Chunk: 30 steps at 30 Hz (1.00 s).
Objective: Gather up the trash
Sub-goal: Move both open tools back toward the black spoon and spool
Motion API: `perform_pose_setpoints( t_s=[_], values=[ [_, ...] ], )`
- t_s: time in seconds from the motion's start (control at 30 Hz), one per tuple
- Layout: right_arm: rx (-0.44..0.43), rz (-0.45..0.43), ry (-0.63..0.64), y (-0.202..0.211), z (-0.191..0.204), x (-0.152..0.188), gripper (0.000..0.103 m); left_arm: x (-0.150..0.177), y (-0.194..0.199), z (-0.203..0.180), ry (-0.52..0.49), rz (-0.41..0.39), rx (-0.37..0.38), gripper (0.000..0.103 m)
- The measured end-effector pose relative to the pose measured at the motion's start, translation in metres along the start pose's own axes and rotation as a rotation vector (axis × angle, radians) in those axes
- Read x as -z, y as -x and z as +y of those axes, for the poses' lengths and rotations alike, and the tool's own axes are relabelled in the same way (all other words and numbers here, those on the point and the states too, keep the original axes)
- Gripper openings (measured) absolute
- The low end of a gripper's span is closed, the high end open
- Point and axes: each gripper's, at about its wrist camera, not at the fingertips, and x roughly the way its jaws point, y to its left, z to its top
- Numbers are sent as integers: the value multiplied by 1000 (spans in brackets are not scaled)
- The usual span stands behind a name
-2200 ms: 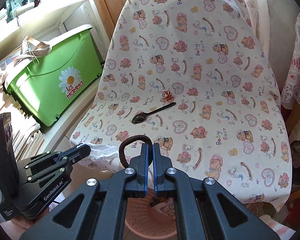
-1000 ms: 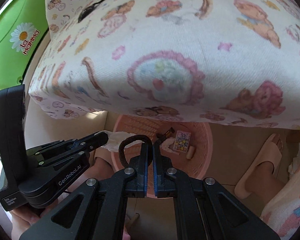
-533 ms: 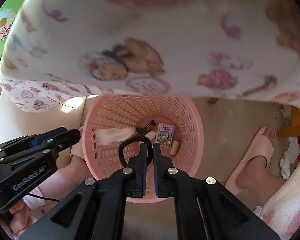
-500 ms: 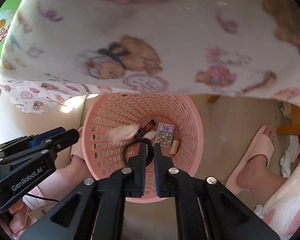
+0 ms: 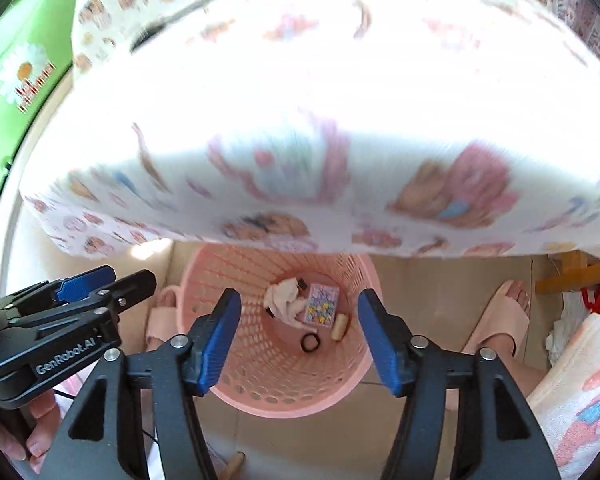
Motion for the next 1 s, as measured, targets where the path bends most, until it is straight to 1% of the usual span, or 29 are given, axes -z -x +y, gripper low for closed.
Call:
perform_pose_setpoints(
  t_s=[0.07,0.13,0.2,0.27,0.33,0.4,0.5,0.6,0.7,0.8,0.87,0.93,1.0],
  values=[
    [-11,-25,4,11,0,-2,68,-1,10,2,4,-35,-24,65],
    [-4,-58,15,21,1,-4,69,-3,19,3,-2,-62,-42,75],
    [-2,-95,30,32,4,-6,74,-4,27,3,-10,-93,-70,81],
    [1,-135,42,44,7,-8,77,-5,36,4,-15,-129,-90,84],
    [2,-176,53,56,9,-10,78,-6,43,6,-15,-153,-90,88],
    [8,-211,66,66,11,-11,80,-6,49,10,-12,-172,-76,89],
    [28,-262,92,79,16,-12,84,-9,58,15,-9,-179,-61,89],
    [23,-289,106,88,18,-15,85,-10,70,20,-3,-211,-60,89],
    [27,-333,100,99,15,-17,85,-10,81,19,10,-262,-69,89],
    [-24,-407,90,116,10,-17,85,-10,97,19,-12,-350,-54,89],
    [-42,-467,89,126,9,-18,85,-9,104,18,-19,-392,-83,89],
    [-34,-520,98,136,8,-20,85,-9,106,17,-32,-417,-108,89],
    [-27,-543,108,140,6,-23,85,-8,107,18,-46,-449,-110,89]
  ],
)
